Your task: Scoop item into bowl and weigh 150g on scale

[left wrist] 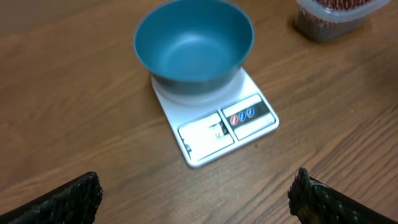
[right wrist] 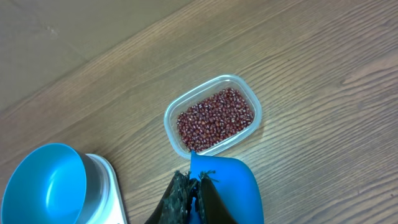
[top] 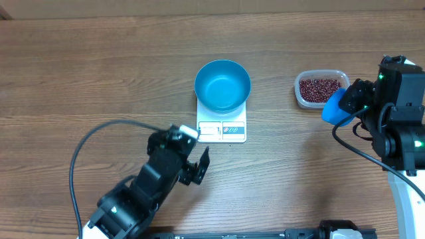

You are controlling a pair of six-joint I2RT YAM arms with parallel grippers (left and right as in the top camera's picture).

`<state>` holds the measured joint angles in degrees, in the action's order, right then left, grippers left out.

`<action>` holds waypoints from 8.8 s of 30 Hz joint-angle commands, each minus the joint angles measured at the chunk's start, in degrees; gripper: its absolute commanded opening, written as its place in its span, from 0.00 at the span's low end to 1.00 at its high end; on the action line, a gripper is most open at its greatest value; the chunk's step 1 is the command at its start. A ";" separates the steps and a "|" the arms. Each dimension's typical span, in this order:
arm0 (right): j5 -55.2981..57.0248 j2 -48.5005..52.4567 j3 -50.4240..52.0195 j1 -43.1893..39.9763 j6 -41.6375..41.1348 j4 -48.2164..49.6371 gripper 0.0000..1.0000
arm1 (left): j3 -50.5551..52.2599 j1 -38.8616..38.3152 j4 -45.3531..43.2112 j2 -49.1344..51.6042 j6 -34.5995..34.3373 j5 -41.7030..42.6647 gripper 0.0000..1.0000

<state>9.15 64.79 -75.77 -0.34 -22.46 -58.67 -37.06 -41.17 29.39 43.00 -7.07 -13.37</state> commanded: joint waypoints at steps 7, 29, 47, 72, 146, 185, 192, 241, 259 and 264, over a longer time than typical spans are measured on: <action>-0.39 -0.37 -1.18 -0.15 0.02 -0.76 0.04 | 4.76 0.33 -5.11 1.22 5.40 2.91 1.00; -0.22 -0.37 -1.18 -0.15 0.04 -1.09 0.04 | 4.76 0.26 -10.40 11.93 4.79 4.50 1.00; -0.22 -0.37 -1.18 -0.15 0.07 -1.31 0.04 | 10.91 0.33 -19.39 4.46 2.54 3.67 1.00; -0.20 -0.37 -1.18 -0.15 0.04 -2.08 0.04 | 13.53 0.22 -34.38 7.10 10.95 4.46 1.00; -0.20 -0.37 -1.18 -0.15 0.04 -2.29 0.04 | 17.51 4.37 -33.73 6.82 1.46 2.64 1.00; -0.24 -0.37 -1.18 -0.15 0.02 -2.14 0.04 | -19.45 12.00 9.57 26.05 8.83 11.91 1.00; -0.24 -0.37 -1.18 -0.15 0.02 -2.14 0.04 | -19.45 12.00 9.57 29.70 8.83 11.91 1.00; -0.26 -0.37 -1.18 -0.15 -0.04 -2.47 0.04 | 0.61 11.82 -6.49 3.85 3.78 5.35 0.99; -1.70 -0.37 -1.18 -0.15 -0.17 -1.86 0.04 | 2.73 11.85 -15.78 6.82 7.98 15.54 1.00; -1.70 -0.37 -1.18 -0.15 -0.17 -1.84 0.04 | 2.73 11.85 -16.15 6.82 7.96 15.76 0.99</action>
<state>7.68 64.77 -75.77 -0.34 -22.48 -60.95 -34.50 -29.47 13.63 49.80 -0.45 0.45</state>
